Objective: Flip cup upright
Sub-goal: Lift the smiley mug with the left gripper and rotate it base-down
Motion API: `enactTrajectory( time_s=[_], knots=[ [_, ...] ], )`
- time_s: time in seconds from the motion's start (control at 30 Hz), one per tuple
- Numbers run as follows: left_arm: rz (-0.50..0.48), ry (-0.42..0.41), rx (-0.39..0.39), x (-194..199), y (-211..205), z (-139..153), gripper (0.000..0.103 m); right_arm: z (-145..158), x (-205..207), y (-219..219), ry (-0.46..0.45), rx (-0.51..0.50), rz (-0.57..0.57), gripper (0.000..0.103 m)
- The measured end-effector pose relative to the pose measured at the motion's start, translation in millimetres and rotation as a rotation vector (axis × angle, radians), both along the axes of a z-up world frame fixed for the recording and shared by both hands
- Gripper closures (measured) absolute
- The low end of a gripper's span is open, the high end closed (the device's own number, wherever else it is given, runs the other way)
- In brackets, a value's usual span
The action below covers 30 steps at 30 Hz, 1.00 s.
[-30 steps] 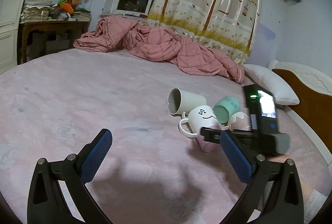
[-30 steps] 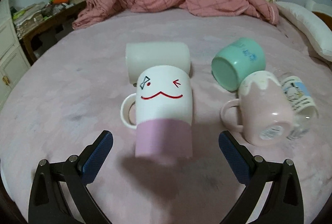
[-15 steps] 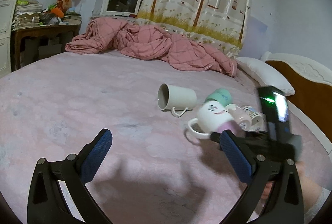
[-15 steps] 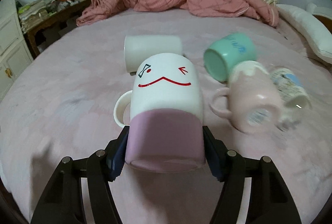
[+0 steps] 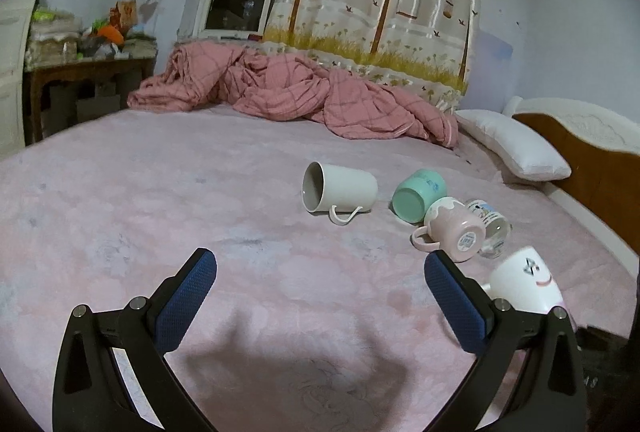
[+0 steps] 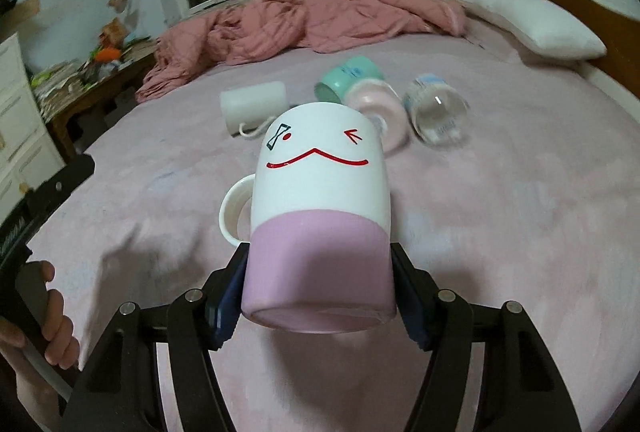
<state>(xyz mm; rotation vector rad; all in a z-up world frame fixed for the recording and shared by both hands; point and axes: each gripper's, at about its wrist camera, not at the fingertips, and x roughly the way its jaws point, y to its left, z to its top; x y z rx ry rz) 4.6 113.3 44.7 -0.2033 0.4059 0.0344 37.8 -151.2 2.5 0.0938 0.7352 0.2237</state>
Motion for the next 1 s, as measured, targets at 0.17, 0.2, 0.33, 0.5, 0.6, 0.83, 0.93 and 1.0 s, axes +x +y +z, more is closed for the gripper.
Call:
enactTrajectory(
  time_s=[0.17,0.2,0.33,0.5,0.6,0.83,0.93,1.0],
  knots=[
    [-0.043,-0.020,0.062,-5,-18,-1,0.000,-33,2,-6,0.091,0.069,-0.075,0.034],
    [-0.045,-0.025,0.072,-6,-21,-1,0.000,-37,2,-6,0.109,0.085,-0.075,0.034],
    [-0.048,-0.055,0.071,-14,-31,-2,0.000,-30,-4,-7,0.059,0.032,-0.088,0.014],
    [-0.054,-0.107,0.155,-24,-48,1,0.000,-4,-15,-19,-0.029,-0.002,-0.056,0.011],
    [-0.021,-0.160,0.151,-36,-50,5,0.000,6,-19,-35,-0.073,-0.038,-0.038,0.003],
    [-0.046,-0.182,0.132,-45,-54,2,0.000,10,-39,-69,-0.339,-0.186,-0.094,0.000],
    [-0.050,-0.169,0.115,-37,-56,-3,0.000,15,-37,-75,-0.405,-0.204,-0.131,0.000],
    [-0.060,-0.195,0.086,-37,-55,-7,0.000,21,-38,-82,-0.476,-0.166,-0.138,0.000]
  ],
)
